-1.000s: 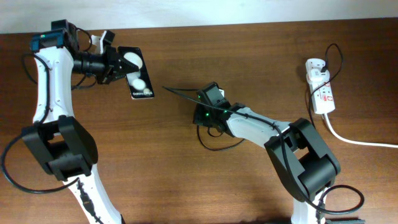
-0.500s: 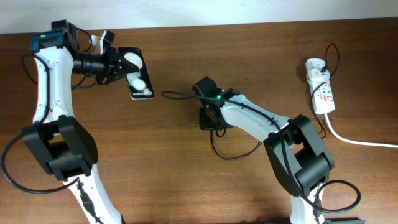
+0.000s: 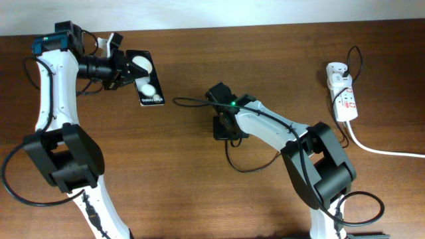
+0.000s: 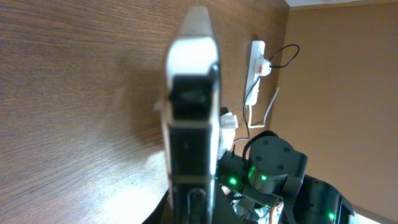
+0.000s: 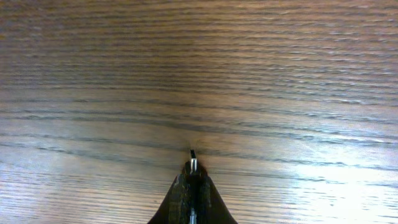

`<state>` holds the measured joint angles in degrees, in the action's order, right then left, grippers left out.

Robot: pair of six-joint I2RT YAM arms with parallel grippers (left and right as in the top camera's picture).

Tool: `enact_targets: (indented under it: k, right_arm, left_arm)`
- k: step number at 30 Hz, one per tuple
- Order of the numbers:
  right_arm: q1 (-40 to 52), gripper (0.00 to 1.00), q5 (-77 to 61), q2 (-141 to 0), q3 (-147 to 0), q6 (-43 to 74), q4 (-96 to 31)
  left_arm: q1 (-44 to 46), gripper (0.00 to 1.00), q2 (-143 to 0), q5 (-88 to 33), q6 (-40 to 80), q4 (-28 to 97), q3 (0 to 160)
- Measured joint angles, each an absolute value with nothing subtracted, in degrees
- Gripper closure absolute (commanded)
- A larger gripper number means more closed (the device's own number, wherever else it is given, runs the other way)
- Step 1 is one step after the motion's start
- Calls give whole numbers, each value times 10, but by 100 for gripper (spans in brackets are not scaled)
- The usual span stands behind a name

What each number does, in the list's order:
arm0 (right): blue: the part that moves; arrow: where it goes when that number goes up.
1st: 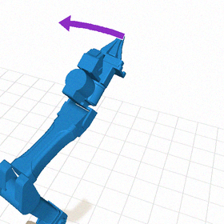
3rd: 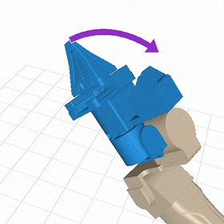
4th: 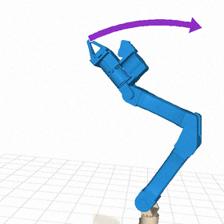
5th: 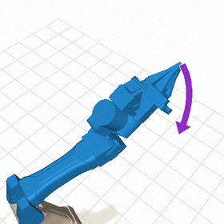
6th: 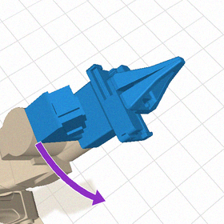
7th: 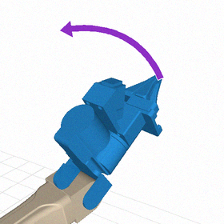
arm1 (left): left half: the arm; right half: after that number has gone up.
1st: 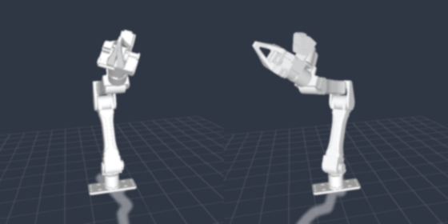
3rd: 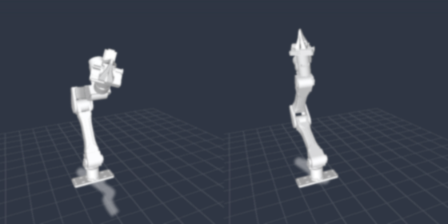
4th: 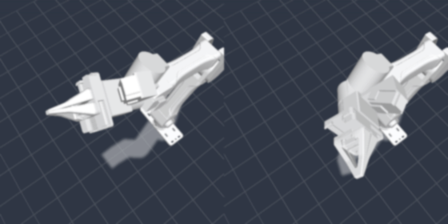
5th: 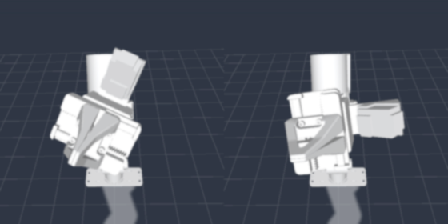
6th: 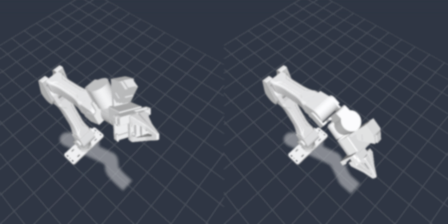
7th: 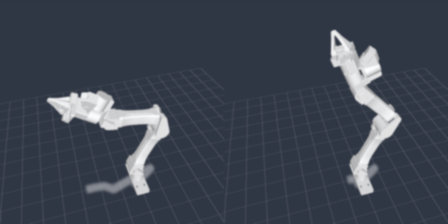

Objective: Plug charger to phone and switch on socket
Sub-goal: 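Lift the cable connector with the right gripper toward the phone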

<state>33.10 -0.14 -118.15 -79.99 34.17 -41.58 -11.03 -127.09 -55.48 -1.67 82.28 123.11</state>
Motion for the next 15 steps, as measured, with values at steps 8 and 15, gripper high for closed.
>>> enact_targets:
  k: [8,15]
  right_arm:
    - [300,96,-135,-1148,-814,274,-416]
    - [269,96,-186,-916,-819,202,-482]
  left_arm:
    - [-110,100,-1271,-555,-17,822,1231]
    - [-88,100,-1271,-555,-30,825,1231]
